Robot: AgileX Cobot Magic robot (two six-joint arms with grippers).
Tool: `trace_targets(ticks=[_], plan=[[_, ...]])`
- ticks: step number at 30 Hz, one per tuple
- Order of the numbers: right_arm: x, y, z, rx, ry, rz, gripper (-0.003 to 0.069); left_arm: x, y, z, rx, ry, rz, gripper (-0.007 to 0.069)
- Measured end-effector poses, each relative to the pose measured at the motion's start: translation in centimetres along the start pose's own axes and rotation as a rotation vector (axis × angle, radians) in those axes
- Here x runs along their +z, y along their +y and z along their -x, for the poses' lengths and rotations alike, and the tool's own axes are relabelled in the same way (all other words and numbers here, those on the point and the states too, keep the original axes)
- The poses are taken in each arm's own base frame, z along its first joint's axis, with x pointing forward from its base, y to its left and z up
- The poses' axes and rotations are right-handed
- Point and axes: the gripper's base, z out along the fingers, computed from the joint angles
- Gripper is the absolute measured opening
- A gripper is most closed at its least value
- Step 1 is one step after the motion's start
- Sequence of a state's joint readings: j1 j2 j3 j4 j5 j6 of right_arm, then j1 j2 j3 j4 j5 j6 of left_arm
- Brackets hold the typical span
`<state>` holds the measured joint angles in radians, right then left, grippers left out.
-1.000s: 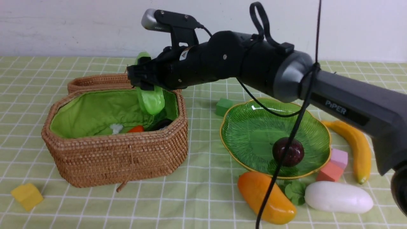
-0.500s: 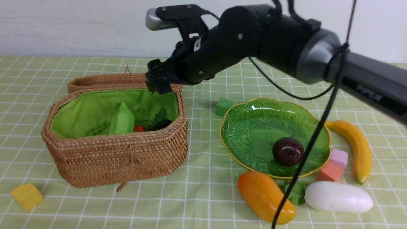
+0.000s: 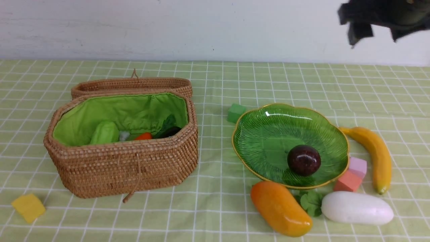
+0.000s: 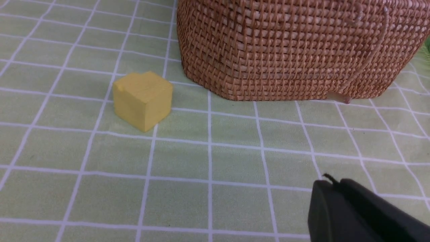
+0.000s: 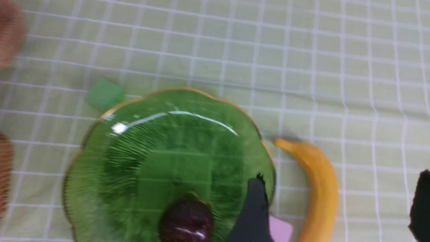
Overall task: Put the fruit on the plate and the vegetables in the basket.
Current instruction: Use the right arm to grab a banana and put it into the right plate
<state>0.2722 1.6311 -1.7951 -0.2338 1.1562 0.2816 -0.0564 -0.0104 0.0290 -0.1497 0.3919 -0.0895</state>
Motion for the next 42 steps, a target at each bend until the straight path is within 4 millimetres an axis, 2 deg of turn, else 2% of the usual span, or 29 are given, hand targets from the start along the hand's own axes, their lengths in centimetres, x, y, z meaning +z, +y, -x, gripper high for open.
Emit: trace_targets(ticks=[2,4,5,6,8,12,15,18,24,34,36,40,42], plan=[[1.7,-2.3,-2.3,0.120,0.075,-0.006,0.0572,0.0,0.0,0.0,0.000,0.000,0.000,0.0018],[3.5,-3.3,-4.5,0.237,0.146,0.032,0.0572,0.0,0.0,0.0,0.000,0.000,0.000,0.0018],[4.6,-3.6,-5.9,0.280,0.194,0.057,0.0570,0.0,0.0,0.0,0.000,0.000,0.000,0.0018],[4.8,-3.7,-6.1,0.289,0.204,0.060,0.0570,0.0,0.0,0.0,0.000,0.000,0.000,0.0018],[7.3,-3.2,-9.4,0.308,0.314,0.122,0.0569,0.0,0.0,0.0,0.000,0.000,0.000,0.0018],[9.8,-3.1,-12.9,0.339,0.372,0.127,0.0568,0.0,0.0,0.0,0.000,0.000,0.000,0.0018],[10.6,-4.2,-13.1,0.373,0.319,0.078,0.0568,0.0,0.0,0.0,0.000,0.000,0.000,0.0018],[11.2,-5.3,-12.6,0.348,0.243,0.036,0.0568,0.0,0.0,0.0,0.000,0.000,0.000,0.0018],[13.6,-7.1,-11.7,0.258,0.146,-0.047,0.0568,0.0,0.0,0.0,0.000,0.000,0.000,0.0018],[20.2,-8.1,-13.9,0.275,0.233,-0.086,0.0558,0.0,0.0,0.0,0.000,0.000,0.000,0.0018],[20.7,-8.2,-14.2,0.291,0.245,-0.089,0.0552,0.0,0.0,0.0,0.000,0.000,0.000,0.0018],[22.4,-8.1,-14.9,0.336,0.274,-0.095,0.0477,0.0,0.0,0.0,0.000,0.000,0.000,0.0018],[22.5,-8.1,-14.9,0.342,0.269,-0.095,0.0384,0.0,0.0,0.0,0.000,0.000,0.000,0.0018]])
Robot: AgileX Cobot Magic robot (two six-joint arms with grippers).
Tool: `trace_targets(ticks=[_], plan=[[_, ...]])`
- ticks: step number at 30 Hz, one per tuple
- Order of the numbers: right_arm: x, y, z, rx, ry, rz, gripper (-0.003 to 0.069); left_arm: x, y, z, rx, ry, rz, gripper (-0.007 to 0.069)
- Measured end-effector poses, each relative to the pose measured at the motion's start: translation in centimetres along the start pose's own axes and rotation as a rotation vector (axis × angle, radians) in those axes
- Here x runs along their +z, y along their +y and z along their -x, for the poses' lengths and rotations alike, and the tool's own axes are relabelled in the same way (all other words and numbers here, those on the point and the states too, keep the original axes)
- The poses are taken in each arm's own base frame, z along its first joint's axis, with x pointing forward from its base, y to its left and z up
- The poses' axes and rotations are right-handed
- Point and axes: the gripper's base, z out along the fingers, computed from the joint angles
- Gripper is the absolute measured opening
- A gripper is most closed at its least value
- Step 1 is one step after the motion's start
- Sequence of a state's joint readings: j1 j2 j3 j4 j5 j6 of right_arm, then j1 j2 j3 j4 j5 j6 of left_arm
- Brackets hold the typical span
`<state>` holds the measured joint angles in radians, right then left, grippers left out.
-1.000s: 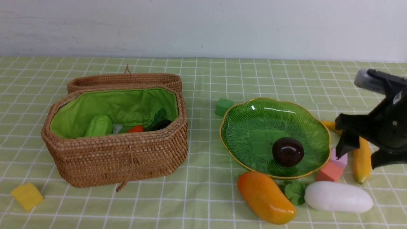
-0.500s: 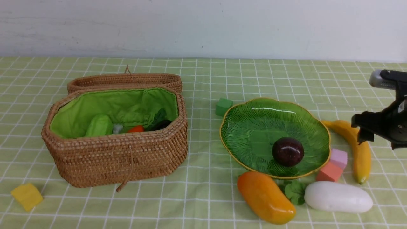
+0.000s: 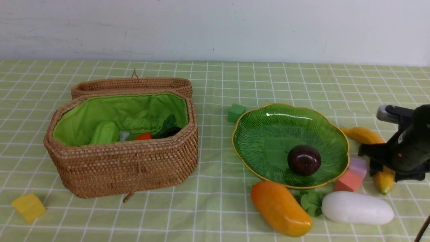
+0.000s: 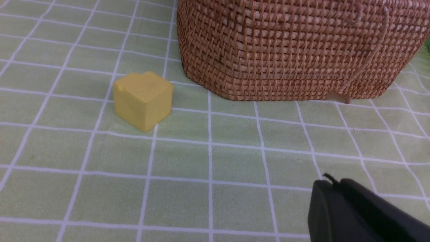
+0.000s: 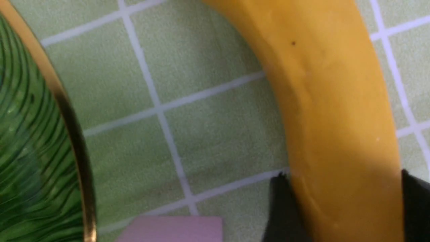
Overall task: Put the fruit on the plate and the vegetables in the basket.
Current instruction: Use the right arm to grab a banana and put it into the right plate
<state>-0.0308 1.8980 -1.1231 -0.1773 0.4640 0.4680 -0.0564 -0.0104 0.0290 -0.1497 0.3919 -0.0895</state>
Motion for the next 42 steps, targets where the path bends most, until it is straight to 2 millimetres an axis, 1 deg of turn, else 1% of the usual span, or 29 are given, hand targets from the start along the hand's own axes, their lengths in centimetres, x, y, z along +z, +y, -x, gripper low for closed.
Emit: trace_targets(ticks=[2,5,8,11,12,13,14,15,18,19,20,22,24,25,26,30,33,35,39,41,42], plan=[[0.0,0.0,0.0,0.000,-0.001,-0.001,0.0302,0.0,0.0,0.0,0.000,0.000,0.000,0.0018],[-0.4,-0.1,0.2,0.005,-0.012,0.002,0.0313,0.0,0.0,0.0,0.000,0.000,0.000,0.0018],[-1.5,-0.1,0.5,0.008,-0.041,0.012,0.0312,0.0,0.0,0.0,0.000,0.000,0.000,0.0018],[-5.4,0.1,1.8,0.014,-0.154,0.050,0.0312,0.0,0.0,0.0,0.000,0.000,0.000,0.0018],[-5.7,0.2,1.9,0.015,-0.162,0.053,0.0312,0.0,0.0,0.0,0.000,0.000,0.000,0.0018],[-7.5,0.5,2.5,0.007,-0.213,0.074,0.0312,0.0,0.0,0.0,0.000,0.000,0.000,0.0018],[-8.7,1.0,2.7,-0.010,-0.246,0.090,0.0312,0.0,0.0,0.0,0.000,0.000,0.000,0.0018],[-9.9,1.7,2.9,-0.061,-0.283,0.107,0.0312,0.0,0.0,0.0,0.000,0.000,0.000,0.0018],[-11.3,3.6,2.8,-0.202,-0.326,0.135,0.0312,0.0,0.0,0.0,0.000,0.000,0.000,0.0018],[-11.7,5.4,2.4,-0.342,-0.343,0.152,0.0312,0.0,0.0,0.0,0.000,0.000,0.000,0.0018],[-11.7,5.8,2.3,-0.391,-0.346,0.151,0.0312,0.0,0.0,0.0,0.000,0.000,0.000,0.0018],[-11.2,7.6,1.6,-0.562,-0.349,0.157,0.0312,0.0,0.0,0.0,0.000,0.000,0.000,0.0018],[-10.5,8.7,1.1,-0.652,-0.348,0.165,0.0312,0.0,0.0,0.0,0.000,0.000,0.000,0.0018],[-9.6,9.4,0.8,-0.710,-0.345,0.168,0.0312,0.0,0.0,0.0,0.000,0.000,0.000,0.0018],[-8.9,9.7,0.7,-0.730,-0.343,0.171,0.0312,0.0,0.0,0.0,0.000,0.000,0.000,0.0018],[-6.1,10.3,0.5,-0.703,-0.320,0.180,0.0312,0.0,0.0,0.0,0.000,0.000,0.000,0.0018],[-4.6,10.4,0.4,-0.692,-0.307,0.173,0.0312,0.0,0.0,0.0,0.000,0.000,0.000,0.0018],[-3.9,10.4,0.3,-0.699,-0.298,0.163,0.0312,0.0,0.0,0.0,0.000,0.000,0.000,0.0018],[-3.8,10.4,0.3,-0.680,-0.298,0.163,0.0324,0.0,0.0,0.0,0.000,0.000,0.000,0.0018],[-4.1,10.2,0.3,-0.670,-0.289,0.158,0.0374,0.0,0.0,0.0,0.000,0.000,0.000,0.0018],[-4.5,10.1,0.3,-0.666,-0.282,0.153,0.0422,0.0,0.0,0.0,0.000,0.000,0.000,0.0018]])
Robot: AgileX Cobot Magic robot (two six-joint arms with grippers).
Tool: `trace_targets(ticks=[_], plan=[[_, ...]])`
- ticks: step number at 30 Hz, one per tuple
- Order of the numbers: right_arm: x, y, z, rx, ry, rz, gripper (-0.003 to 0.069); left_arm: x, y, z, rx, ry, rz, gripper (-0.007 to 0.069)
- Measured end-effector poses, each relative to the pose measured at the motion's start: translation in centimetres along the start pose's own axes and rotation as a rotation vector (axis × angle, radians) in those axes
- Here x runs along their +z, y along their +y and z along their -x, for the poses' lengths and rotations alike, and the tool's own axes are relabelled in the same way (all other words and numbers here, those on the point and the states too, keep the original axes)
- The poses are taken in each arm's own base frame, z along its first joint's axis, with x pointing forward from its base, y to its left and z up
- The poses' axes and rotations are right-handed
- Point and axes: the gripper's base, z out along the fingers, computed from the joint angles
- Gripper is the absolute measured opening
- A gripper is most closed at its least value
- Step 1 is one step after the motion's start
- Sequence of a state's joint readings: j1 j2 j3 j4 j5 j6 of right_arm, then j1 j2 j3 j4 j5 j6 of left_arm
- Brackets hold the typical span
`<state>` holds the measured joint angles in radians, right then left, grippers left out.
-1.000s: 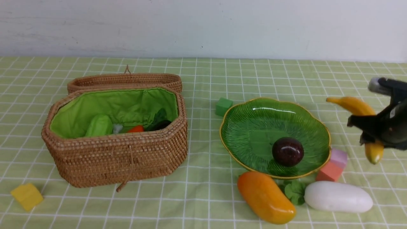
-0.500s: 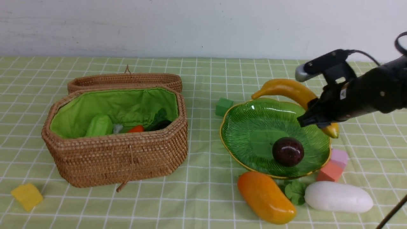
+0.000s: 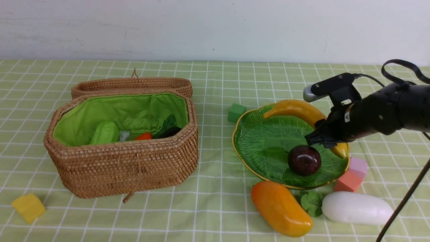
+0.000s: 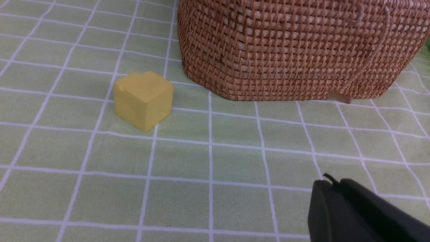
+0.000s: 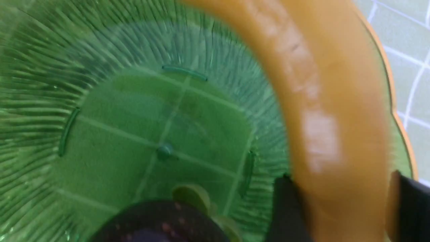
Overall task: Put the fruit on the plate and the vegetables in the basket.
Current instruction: Use the right arm to grab a banana and put it into the right plate, then take a daikon with your right arm and place it on the basket on the left.
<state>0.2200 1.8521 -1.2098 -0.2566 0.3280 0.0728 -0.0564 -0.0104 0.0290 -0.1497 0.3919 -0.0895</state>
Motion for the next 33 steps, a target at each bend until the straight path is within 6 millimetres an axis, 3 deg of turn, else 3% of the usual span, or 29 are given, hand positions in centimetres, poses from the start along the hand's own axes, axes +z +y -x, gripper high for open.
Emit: trace_targets(ticks=[5,7,12,17,21,29,33], plan=[[-2.8,-0.7,0.0,-0.062,0.078,-0.036,0.0608,0.0,0.0,0.0,0.000,0.000,0.000,0.0018],[-4.6,-1.1,0.0,-0.145,0.113,-0.053,0.0642,0.0,0.0,0.0,0.000,0.000,0.000,0.0018],[-8.0,-2.2,-1.7,-0.354,0.178,-0.048,0.0633,0.0,0.0,0.0,0.000,0.000,0.000,0.0018],[-10.0,-2.1,-7.3,-0.514,0.234,0.083,0.0545,0.0,0.0,0.0,0.000,0.000,0.000,0.0018],[-10.7,-1.0,-9.8,-0.581,0.199,0.175,0.0514,0.0,0.0,0.0,0.000,0.000,0.000,0.0018],[-10.5,-0.7,-9.9,-0.582,0.164,0.190,0.0536,0.0,0.0,0.0,0.000,0.000,0.000,0.0018],[-9.0,-0.7,-10.1,-0.620,0.184,0.203,0.0555,0.0,0.0,0.0,0.000,0.000,0.000,0.0018]])
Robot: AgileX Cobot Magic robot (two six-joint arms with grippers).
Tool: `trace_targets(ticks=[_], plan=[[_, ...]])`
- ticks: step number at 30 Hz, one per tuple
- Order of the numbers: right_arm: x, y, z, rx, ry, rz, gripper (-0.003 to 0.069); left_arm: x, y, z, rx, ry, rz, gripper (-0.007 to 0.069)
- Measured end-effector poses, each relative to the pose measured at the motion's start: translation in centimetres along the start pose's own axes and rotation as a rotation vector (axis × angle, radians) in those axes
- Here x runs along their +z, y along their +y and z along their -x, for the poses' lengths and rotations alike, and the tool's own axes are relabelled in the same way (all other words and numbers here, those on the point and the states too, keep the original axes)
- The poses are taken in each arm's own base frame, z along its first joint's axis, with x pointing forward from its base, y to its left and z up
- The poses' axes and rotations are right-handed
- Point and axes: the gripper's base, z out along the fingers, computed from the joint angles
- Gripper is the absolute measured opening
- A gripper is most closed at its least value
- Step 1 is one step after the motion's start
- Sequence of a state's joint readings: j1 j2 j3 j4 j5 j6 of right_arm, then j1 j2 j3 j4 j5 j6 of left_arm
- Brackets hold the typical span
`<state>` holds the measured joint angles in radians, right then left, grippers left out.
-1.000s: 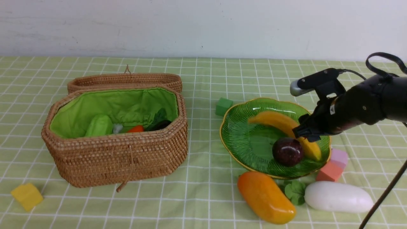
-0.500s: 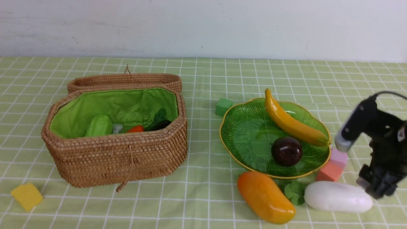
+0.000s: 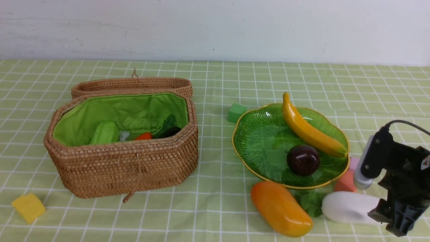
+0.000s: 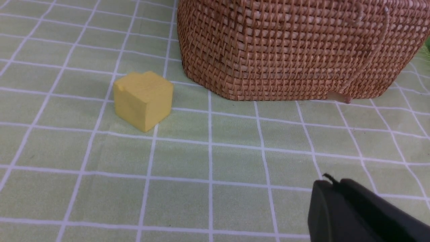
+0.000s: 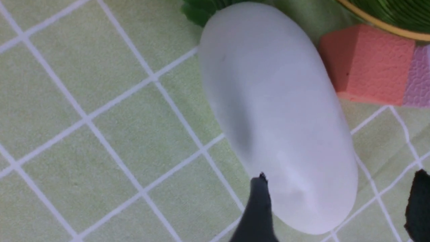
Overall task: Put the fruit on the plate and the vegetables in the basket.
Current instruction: Take a daikon with your right arm and place it on the basket on the left.
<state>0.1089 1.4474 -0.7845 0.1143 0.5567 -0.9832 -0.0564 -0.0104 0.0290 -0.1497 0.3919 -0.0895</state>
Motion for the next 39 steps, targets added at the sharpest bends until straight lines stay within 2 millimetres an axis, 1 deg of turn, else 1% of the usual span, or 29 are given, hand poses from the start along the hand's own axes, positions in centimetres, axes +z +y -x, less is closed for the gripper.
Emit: trace_targets(ticks=[3,6,9,11,13,14,16,21,26,28,29,30,32,33,36,37,39], plan=[[1.0,-0.1,0.0,-0.011,0.012,0.007,0.0563,0.0,0.0,0.0,0.000,0.000,0.000,0.0018],[2.8,-0.1,-0.3,-0.014,0.042,0.035,0.0570,0.0,0.0,0.0,0.000,0.000,0.000,0.0018],[3.6,-0.3,-0.4,-0.023,0.054,0.036,0.0574,0.0,0.0,0.0,0.000,0.000,0.000,0.0018],[3.8,-0.3,-0.4,-0.022,0.059,0.042,0.0570,0.0,0.0,0.0,0.000,0.000,0.000,0.0018],[4.1,0.0,-0.6,-0.019,0.081,0.076,0.0538,0.0,0.0,0.0,0.000,0.000,0.000,0.0018],[4.1,0.0,-0.6,-0.019,0.081,0.076,0.0538,0.0,0.0,0.0,0.000,0.000,0.000,0.0018],[4.0,0.2,-0.7,-0.019,0.093,0.095,0.0489,0.0,0.0,0.0,0.000,0.000,0.000,0.0018],[3.2,0.4,-0.8,-0.021,0.099,0.106,0.0489,0.0,0.0,0.0,0.000,0.000,0.000,0.0018],[0.6,0.3,-0.5,-0.026,0.057,0.057,0.0489,0.0,0.0,0.0,0.000,0.000,0.000,0.0018],[-1.1,0.3,-0.4,-0.030,0.026,0.019,0.0489,0.0,0.0,0.0,0.000,0.000,0.000,0.0018],[-1.2,0.3,-0.4,-0.030,0.024,0.017,0.0489,0.0,0.0,0.0,0.000,0.000,0.000,0.0018],[-2.2,0.3,-0.3,-0.031,0.003,-0.008,0.0489,0.0,0.0,0.0,0.000,0.000,0.000,0.0018],[-3.5,0.4,-0.1,-0.018,-0.031,-0.030,0.0489,0.0,0.0,0.0,0.000,0.000,0.000,0.0018],[-4.4,0.3,0.3,-0.001,-0.063,-0.043,0.0489,0.0,0.0,0.0,0.000,0.000,0.000,0.0018],[-6.1,-0.3,1.8,0.072,-0.157,-0.035,0.0489,0.0,0.0,0.0,0.000,0.000,0.000,0.0018],[-7.1,-0.8,2.9,0.113,-0.219,-0.020,0.0489,0.0,0.0,0.0,0.000,0.000,0.000,0.0018],[-8.7,-1.5,5.4,0.139,-0.321,0.021,0.0489,0.0,0.0,0.0,0.000,0.000,0.000,0.0018]])
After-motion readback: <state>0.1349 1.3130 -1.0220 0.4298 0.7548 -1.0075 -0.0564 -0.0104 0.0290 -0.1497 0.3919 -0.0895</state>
